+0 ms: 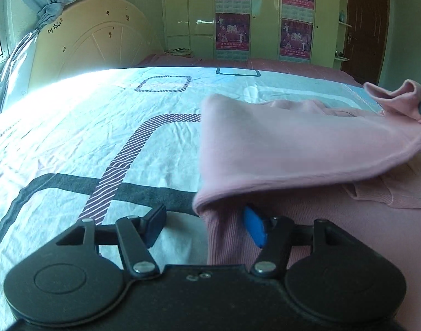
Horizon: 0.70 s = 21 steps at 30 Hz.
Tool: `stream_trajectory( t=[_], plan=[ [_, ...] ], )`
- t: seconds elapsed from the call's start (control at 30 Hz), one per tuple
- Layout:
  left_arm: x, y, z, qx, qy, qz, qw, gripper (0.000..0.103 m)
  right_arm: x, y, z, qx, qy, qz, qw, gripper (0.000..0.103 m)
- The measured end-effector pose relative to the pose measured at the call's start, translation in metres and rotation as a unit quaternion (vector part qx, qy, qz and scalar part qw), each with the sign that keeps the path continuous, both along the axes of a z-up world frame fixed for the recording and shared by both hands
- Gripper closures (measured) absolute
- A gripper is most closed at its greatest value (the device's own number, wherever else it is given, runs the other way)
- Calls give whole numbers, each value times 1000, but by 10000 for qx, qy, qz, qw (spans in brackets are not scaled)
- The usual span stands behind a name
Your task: Fold small clothes
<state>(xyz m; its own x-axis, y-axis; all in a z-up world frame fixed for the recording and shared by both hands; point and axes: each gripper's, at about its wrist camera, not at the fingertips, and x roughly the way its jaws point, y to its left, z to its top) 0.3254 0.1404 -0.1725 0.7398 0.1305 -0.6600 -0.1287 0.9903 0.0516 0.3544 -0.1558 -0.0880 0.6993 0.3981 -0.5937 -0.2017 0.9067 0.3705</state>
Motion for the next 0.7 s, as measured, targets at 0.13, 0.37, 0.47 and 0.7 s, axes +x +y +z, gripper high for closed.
stream_trajectory(
  t=[0.13, 0.37, 0.47, 0.7],
  plan=[
    [4, -1, 0, -166, -87, -18, 9998, 70, 5, -51, -25, 494, 820, -453, 9944, 87],
    [2, 9, -2, -484, -81, 70, 9988, 78, -8, -107, -39, 688, 1131, -1219, 9837, 86],
    [3, 13, -1, -569, -34, 97, 9983, 76, -13, -114, -36, 710, 1123, -1177, 9841, 69],
    [-5, 15, 2, -643, 72, 46, 9979, 74, -21, -119, -44, 743, 1209, -1233, 9822, 36]
  ],
)
